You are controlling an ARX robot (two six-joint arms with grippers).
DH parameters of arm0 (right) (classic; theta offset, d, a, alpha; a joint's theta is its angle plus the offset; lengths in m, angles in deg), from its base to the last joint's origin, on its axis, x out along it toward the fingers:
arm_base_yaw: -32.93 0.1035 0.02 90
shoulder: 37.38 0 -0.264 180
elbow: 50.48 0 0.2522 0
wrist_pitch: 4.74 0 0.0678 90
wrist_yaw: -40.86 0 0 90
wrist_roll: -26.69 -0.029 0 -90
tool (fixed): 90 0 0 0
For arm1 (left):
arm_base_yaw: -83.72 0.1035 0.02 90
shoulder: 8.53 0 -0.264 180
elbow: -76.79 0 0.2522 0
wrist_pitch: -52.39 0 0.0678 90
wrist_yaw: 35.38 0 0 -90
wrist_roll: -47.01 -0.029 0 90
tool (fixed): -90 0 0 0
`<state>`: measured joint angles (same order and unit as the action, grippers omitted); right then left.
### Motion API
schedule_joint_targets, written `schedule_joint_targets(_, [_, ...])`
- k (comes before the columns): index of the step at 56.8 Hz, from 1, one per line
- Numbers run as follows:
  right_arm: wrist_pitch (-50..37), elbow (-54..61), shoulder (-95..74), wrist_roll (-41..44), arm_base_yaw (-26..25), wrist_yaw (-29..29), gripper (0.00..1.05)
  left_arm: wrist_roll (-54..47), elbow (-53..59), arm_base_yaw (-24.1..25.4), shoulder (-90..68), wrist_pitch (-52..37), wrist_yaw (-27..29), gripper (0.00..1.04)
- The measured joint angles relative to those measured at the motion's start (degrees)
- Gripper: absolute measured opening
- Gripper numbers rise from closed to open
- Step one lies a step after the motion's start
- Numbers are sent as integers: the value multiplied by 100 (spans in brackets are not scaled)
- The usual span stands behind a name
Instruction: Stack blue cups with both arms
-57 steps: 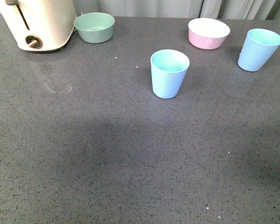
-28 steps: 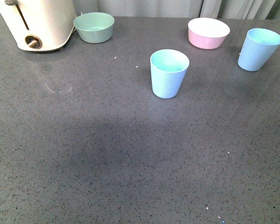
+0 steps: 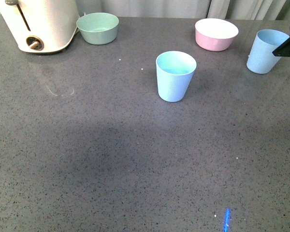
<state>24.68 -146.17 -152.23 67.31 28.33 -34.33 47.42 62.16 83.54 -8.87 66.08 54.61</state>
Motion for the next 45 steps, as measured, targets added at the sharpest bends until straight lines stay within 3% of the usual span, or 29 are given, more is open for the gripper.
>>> schedule_joint_targets(30, [199, -1134, -1156, -46, 435, -260, 96, 0, 0, 0, 0, 0, 0, 96])
schedule_joint_targets(45, [262, -1305, -1362, -107, 470, -369, 58, 0, 0, 2, 0, 0, 0, 96])
